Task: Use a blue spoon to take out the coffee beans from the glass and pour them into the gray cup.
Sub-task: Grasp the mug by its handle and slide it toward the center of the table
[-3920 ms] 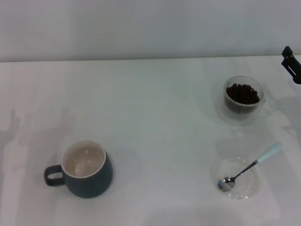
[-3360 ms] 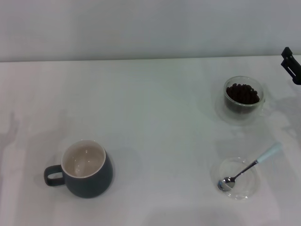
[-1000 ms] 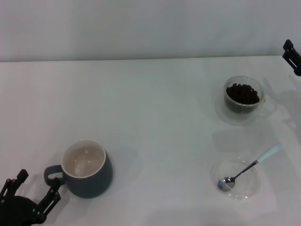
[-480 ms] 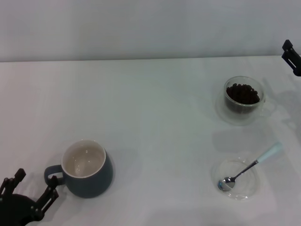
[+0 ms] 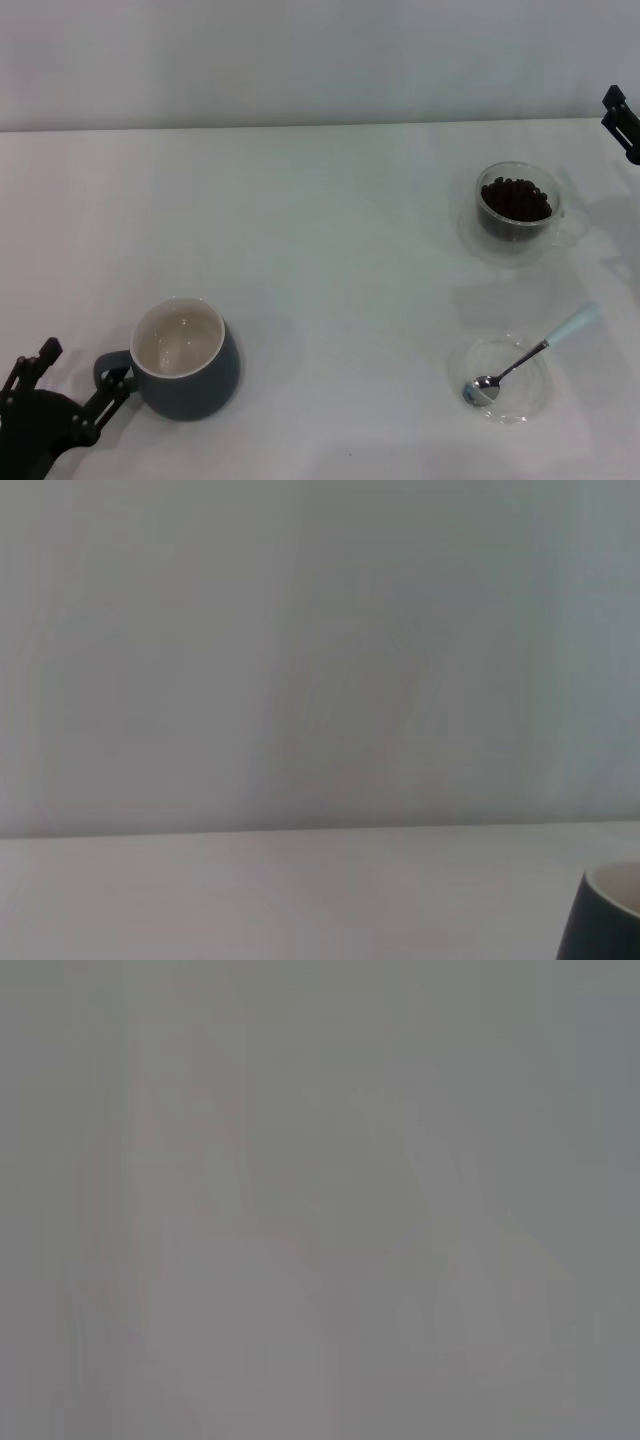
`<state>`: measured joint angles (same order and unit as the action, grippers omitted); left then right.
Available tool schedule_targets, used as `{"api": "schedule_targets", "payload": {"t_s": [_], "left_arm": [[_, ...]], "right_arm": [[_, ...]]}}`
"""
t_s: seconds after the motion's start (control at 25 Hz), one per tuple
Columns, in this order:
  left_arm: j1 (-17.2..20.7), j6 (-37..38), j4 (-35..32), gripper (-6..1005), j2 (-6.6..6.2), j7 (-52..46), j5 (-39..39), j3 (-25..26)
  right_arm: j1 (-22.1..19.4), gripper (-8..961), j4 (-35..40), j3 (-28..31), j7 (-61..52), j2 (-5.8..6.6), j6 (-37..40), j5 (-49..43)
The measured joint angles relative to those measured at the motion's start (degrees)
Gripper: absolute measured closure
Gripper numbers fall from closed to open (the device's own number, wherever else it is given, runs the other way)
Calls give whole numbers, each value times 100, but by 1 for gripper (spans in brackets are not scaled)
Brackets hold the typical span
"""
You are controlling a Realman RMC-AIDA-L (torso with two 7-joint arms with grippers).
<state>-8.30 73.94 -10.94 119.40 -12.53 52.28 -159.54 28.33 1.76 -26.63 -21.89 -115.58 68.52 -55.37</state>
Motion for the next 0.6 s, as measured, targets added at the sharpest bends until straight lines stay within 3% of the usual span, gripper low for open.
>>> {"api": "schedule_targets", "payload": {"t_s": [0.32,0.56,0.6], "left_arm": [[-54,-150,-1,131,6,14,-9,-18],[-99,-231,0,342,11,48,-36,-25],[-106,-233,-2,461,11,49,-35,-26]], "right_arm": [[16,79,-8,0,0,-7,13,0],[40,79,-10,-22,0,-16,13,0],[43,79,-9,-22,0,-16,13,0]]}}
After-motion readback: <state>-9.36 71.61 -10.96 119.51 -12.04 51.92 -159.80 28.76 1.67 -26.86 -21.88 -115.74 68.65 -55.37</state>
